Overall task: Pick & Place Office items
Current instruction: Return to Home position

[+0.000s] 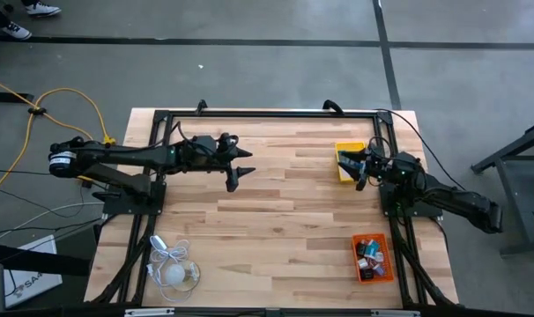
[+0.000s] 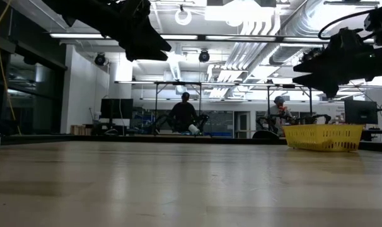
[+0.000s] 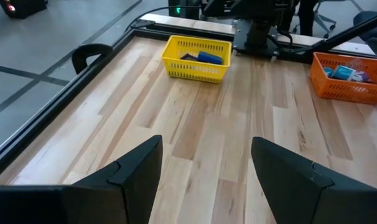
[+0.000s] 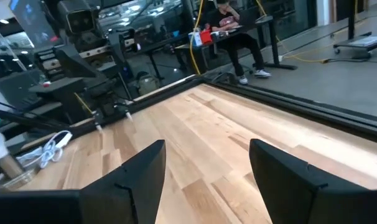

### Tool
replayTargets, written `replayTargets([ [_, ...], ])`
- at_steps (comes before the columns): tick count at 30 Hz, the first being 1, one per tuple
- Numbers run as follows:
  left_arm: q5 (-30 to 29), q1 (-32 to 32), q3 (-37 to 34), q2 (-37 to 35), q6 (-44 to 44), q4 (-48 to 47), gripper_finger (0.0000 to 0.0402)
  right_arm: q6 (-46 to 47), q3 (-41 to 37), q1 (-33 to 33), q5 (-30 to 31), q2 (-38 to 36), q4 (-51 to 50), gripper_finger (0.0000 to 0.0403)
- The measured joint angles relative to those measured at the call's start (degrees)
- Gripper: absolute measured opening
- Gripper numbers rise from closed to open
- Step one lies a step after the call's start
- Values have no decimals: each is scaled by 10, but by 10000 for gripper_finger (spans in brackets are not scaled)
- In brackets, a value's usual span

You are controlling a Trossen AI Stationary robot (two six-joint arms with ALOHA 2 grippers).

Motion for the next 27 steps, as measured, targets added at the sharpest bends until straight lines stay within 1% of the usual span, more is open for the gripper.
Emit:
replayTargets([
  [8, 0, 0, 0, 0, -4, 0, 240, -8, 0, 0, 12, 1, -5, 219],
  [12, 0, 0, 0, 0, -7, 0, 240, -5, 0, 0, 31, 1, -9, 219],
  [27, 0, 0, 0, 0, -10, 1, 240, -6, -1, 0, 31, 1, -11, 219],
])
